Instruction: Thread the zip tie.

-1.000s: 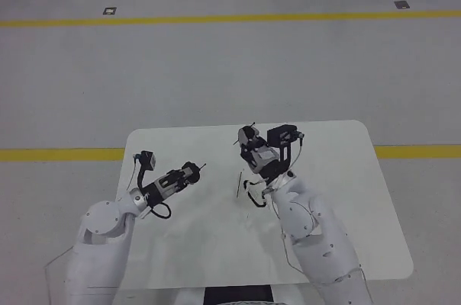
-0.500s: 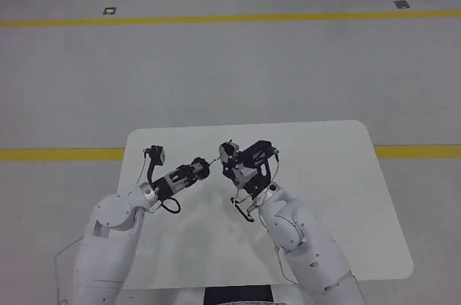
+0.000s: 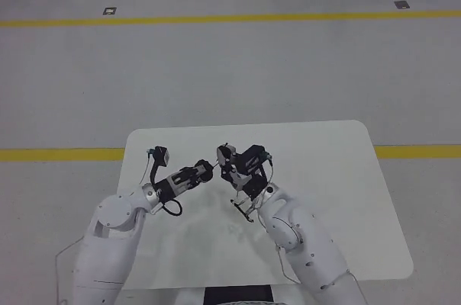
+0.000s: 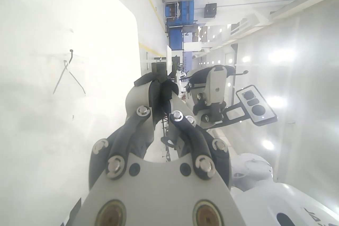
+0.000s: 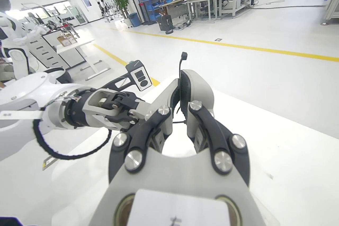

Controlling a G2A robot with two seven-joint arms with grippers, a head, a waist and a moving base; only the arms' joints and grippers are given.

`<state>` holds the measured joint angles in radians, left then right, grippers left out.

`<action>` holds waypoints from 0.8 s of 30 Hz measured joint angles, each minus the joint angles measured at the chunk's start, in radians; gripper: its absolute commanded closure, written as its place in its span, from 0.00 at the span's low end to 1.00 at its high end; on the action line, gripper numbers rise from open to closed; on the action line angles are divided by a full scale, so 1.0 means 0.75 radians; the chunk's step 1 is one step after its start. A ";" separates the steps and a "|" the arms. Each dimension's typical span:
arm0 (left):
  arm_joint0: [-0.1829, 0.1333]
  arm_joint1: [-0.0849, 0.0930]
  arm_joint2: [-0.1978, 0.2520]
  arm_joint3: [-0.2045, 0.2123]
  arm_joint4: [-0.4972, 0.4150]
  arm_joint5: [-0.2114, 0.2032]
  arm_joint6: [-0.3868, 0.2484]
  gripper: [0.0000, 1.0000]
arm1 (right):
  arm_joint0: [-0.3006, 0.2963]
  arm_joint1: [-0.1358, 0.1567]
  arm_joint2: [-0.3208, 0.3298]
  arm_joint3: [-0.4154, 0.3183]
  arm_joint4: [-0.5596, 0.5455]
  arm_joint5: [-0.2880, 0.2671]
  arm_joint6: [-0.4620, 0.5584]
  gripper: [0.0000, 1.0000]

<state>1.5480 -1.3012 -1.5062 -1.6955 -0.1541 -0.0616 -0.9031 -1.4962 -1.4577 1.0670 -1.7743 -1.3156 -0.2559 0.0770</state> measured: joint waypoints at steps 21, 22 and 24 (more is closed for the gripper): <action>0.043 0.058 -0.010 -0.101 0.026 -0.124 -0.070 1.00 | -0.028 0.025 0.057 0.026 0.020 0.084 -0.021 1.00; 0.046 0.061 -0.011 -0.111 0.030 -0.134 -0.072 1.00 | -0.029 0.026 0.056 0.026 0.020 0.087 -0.019 1.00; 0.051 0.066 -0.014 -0.135 0.031 -0.155 -0.071 1.00 | -0.032 0.027 0.055 0.030 0.022 0.096 -0.009 1.00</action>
<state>1.5864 -1.2518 -1.5165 -1.7970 -0.1312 -0.1779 -0.9562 -1.5201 -1.4372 1.1083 -1.7522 -1.2994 -0.1842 0.0705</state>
